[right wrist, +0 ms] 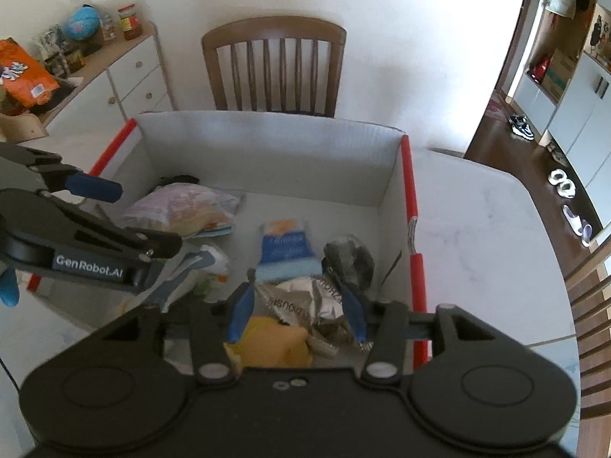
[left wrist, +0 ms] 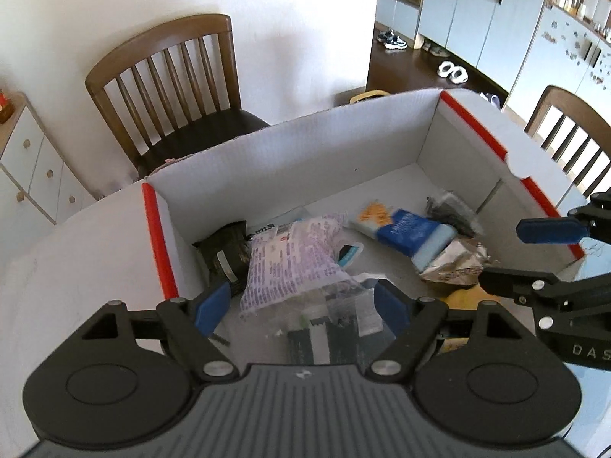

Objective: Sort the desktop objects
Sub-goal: 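Open left gripper releasing bread bag while right gripper releases biscuit packet, then withdraw both open tools from the box back over the table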

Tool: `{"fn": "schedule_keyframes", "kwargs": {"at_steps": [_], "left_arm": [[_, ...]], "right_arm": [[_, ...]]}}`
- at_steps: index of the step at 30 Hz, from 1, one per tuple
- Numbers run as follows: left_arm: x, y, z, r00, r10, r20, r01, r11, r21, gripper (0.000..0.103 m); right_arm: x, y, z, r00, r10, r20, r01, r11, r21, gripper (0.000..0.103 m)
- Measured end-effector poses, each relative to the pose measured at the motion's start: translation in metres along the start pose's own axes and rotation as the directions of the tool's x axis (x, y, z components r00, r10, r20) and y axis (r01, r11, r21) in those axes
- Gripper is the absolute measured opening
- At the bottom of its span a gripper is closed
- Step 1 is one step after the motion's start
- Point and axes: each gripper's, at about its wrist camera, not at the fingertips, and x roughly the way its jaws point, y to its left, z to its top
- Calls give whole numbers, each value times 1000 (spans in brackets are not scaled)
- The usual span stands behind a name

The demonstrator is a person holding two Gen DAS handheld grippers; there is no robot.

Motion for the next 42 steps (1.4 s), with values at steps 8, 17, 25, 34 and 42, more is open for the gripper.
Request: {"fn": "schedule_keyframes", "kwargs": {"at_steps": [8,17,25,34,42], "left_arm": [[-31,-7,-4,999,4,48,-4,1000,0,82],[-69,-26,-19,993,7,119,-8,1000,6,82],[-95,-40,-38,985,7,171,-9,1000,13,82],[-114,-50,-64,975,-5,223,4,1000,3,82],[-129,-64,-89,961,-20,275,26,999,-18,91]], "right_arm": [[-26,2,-3,999,11,35,-11,1000,-3,51],[-57,7,-11,996,21,92,-19,1000,-21,60],[-75,3,-25,993,25,118,-23,1000,-17,60],[-96,-2,-45,982,60,180,-53,998,-39,63],[-116,-3,-61,962,99,254,-89,995,-51,88]]}}
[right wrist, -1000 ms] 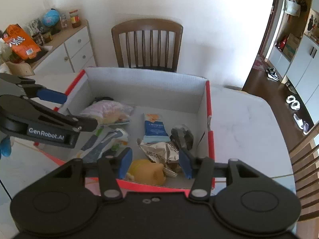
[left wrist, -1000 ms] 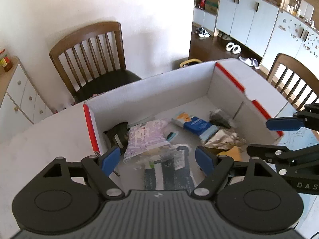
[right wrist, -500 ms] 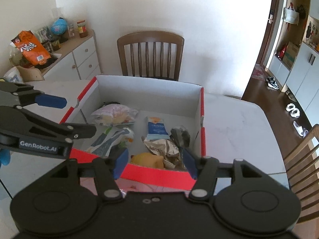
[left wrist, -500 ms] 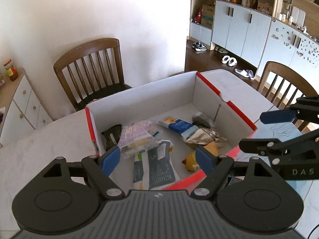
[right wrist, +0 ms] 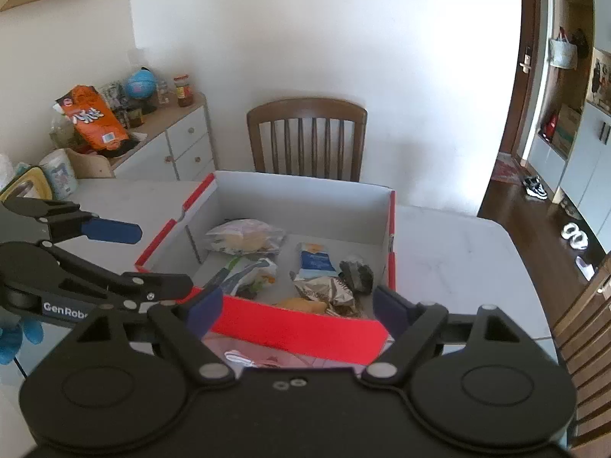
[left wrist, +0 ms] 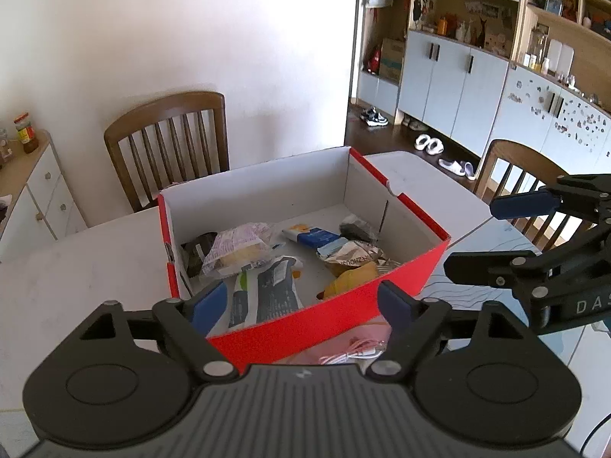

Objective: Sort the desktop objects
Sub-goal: 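Withdraw both open tools from the box back over the table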

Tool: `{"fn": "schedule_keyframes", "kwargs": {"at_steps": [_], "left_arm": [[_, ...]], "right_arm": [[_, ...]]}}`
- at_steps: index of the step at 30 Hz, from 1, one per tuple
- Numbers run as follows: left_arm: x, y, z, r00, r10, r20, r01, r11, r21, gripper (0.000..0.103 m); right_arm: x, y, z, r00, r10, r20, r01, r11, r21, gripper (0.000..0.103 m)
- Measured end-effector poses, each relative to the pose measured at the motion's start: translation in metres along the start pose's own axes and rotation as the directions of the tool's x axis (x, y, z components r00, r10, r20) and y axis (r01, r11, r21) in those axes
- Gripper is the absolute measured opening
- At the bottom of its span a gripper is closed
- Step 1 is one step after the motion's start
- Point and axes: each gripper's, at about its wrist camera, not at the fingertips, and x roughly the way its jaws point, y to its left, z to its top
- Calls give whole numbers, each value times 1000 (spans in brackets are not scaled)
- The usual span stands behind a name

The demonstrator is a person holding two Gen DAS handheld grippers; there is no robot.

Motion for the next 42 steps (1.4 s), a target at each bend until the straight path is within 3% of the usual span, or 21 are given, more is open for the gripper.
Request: {"fn": "schedule_keyframes", "kwargs": {"at_steps": [1,7,42], "left_arm": [[-2,-2,-2,1000,0,6,0,1000,0,96],[-12,-4,-15,1000,11,26,-10,999,-31,102],[-13,-23,-78,1000,-6,1,6,1000,-28,102]], "right_arm": [[-1,1,-2,1000,-4,-1,4,1000,-7,88],[-10,1,-11,1000,-8,7,8,1000,10,90],[11,2,-57,997,-21,-70,28,994,104,90]]}}
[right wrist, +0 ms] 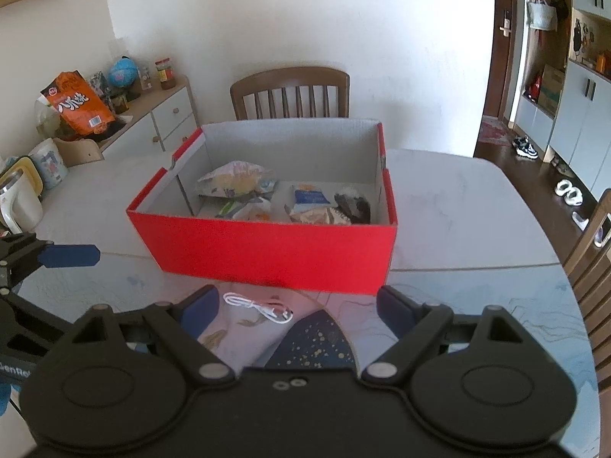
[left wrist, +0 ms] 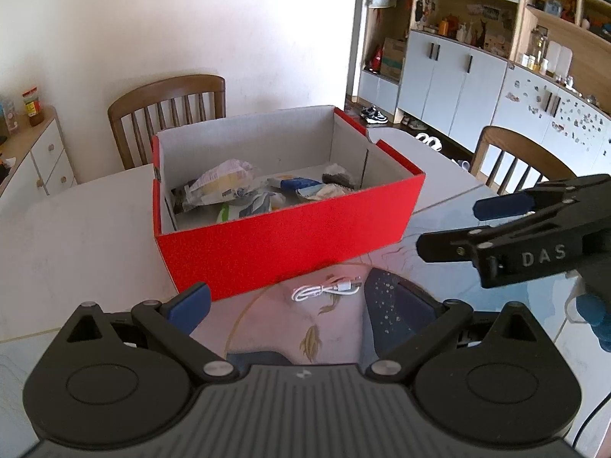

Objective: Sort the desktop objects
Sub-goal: 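Withdraw both open tools from the box back over the table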

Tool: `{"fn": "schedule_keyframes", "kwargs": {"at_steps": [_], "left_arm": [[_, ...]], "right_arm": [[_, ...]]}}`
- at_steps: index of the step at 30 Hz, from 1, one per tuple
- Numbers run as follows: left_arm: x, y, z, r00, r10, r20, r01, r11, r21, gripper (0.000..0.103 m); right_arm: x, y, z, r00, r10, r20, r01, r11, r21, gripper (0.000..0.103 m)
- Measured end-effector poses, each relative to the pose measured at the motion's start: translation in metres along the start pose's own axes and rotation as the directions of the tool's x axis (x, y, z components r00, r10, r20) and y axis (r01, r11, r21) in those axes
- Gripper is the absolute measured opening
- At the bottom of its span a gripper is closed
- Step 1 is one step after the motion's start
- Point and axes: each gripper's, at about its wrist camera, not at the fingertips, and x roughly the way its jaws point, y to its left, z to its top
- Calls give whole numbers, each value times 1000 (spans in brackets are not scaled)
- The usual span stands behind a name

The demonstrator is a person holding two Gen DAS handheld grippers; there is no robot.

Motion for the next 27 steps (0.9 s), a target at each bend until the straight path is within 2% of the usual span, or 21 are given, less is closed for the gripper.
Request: {"fn": "schedule_keyframes", "kwargs": {"at_steps": [20,27], "left_arm": [[32,-30,-66,996,-69,-49,73,994,84,102],[46,-45,-88,998,-56,-43,60,992,109,102]], "right_arm": [[43,15,-21,998,-16,-66,16,1000,-1,90],[57,19,-27,996,-24,-89,23,1000,-18,90]]}}
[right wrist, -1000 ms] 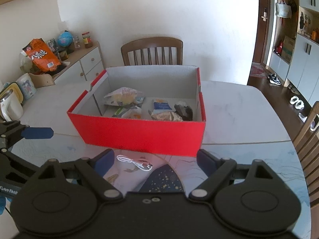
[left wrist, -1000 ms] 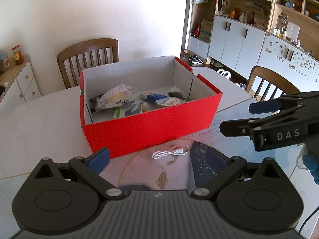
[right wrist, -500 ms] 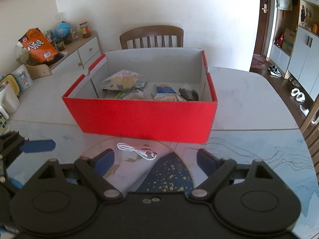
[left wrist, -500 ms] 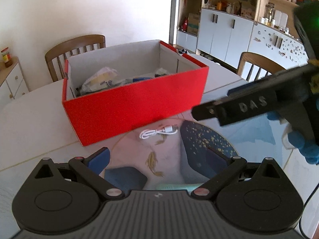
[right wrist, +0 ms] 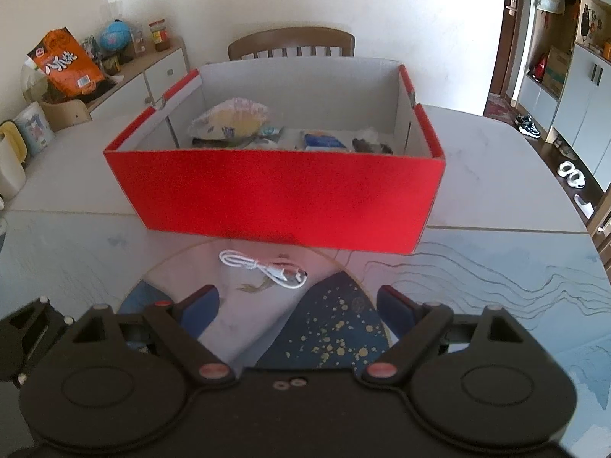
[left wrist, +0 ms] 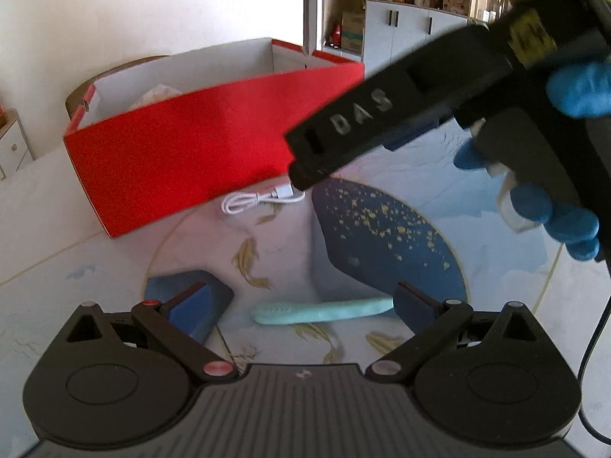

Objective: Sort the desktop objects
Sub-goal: 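Withdraw both open tools from the box back over the table, then lower left gripper over mint-green stick while right tool approaches white cable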

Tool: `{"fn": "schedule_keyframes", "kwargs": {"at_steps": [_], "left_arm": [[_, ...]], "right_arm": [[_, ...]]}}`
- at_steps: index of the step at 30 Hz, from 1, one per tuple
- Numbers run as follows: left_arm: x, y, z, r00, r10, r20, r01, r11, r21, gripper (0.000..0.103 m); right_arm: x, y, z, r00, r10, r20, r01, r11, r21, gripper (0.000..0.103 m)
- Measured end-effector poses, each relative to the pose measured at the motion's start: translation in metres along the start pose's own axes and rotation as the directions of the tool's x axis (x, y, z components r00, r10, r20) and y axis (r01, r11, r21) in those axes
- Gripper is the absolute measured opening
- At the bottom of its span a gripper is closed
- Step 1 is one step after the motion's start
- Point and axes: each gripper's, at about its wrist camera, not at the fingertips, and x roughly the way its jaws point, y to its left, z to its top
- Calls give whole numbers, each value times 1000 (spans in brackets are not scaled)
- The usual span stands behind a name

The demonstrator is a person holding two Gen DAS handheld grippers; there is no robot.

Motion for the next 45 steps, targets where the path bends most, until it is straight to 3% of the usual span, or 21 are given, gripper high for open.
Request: {"fn": "schedule_keyframes", "kwargs": {"at_steps": [9,12,19,27,33,37,45], "left_arm": [[16,-10,-9,1000,-2,-21,2,1000,-10,102],[17,-12,-12,999,36,-12,-36,999,-2,102],[22,-13,-11,999,42,-10,-42,999,-23,102],[23,-19,-7,994,108,-22,-109,990,-89,102],[20,-25,-2,993,115,-12,-115,986,-120,103],[22,-23,-1,988,149,-46,-155,974,-164,103],[23,-32,0,983,176,-44,-181,967,-178,103]], "right_arm": [[13,2,0,1000,9,-21,-9,1000,1,90],[16,3,0,1000,15,-25,-15,1000,-1,90],[24,5,1,999,22,-35,-22,1000,0,90],[30,5,2,999,29,-42,-29,1000,-5,90],[31,4,2,998,37,-44,-37,999,-10,90],[31,2,2,998,40,-44,-40,999,-10,90],[30,-2,1,997,57,-45,-58,998,-20,90]]}}
